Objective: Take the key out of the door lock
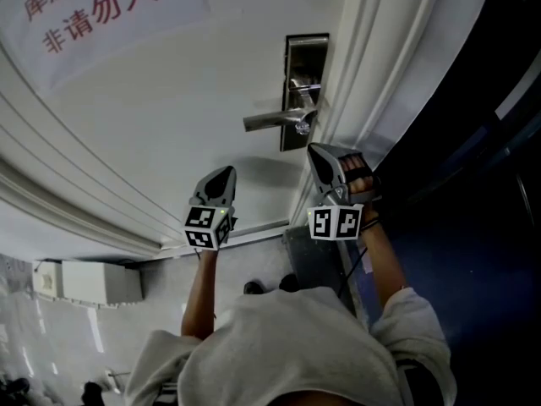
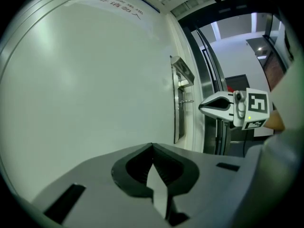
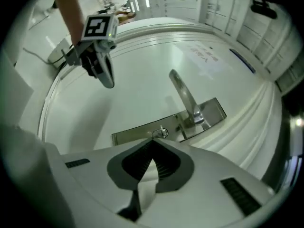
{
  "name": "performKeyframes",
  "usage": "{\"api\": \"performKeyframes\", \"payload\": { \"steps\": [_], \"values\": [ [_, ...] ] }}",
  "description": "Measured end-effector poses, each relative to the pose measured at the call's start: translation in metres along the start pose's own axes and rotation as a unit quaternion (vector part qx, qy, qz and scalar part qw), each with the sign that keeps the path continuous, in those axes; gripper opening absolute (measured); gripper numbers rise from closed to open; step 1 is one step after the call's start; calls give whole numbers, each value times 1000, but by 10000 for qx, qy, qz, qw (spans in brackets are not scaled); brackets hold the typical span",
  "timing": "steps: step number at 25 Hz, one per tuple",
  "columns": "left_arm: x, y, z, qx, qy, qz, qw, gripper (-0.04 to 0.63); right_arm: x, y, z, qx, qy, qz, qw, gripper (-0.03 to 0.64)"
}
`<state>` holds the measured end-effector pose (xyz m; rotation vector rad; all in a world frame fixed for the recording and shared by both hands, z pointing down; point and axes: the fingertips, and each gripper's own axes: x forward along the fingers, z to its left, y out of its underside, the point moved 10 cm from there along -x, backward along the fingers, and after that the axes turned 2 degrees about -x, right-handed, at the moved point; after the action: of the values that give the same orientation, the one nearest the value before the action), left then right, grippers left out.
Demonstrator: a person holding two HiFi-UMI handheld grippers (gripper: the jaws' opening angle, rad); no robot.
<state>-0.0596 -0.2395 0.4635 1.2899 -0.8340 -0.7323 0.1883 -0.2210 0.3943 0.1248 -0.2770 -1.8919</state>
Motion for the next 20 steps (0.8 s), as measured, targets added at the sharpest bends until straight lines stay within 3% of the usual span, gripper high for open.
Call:
{"api": "performKeyframes", "payload": {
  "steps": [3,6,9,11,13,20],
  "values": [
    [1,0,-1,-11,27,9,10000,17,3,-2,2,-725,-33,82,9973,23],
    [0,2,-1,-16,40,35,10000,17,4,-2,2,-1029,-30,140,9946,23],
    [0,3,1,-9,52,60,10000,17,2,-2,0,-1023,-88,61,9947,42],
    [-1,4,2,-2,59,65,10000,17,4,-2,-1,-973,-216,81,9950,156],
    [-1,3,2,10,65,63,10000,17,7,-2,0,-1030,-254,158,9942,208],
    [-3,3,5,3,68,77,9999,17,18,-9,-9,-1093,93,176,9938,191]
  ]
}}
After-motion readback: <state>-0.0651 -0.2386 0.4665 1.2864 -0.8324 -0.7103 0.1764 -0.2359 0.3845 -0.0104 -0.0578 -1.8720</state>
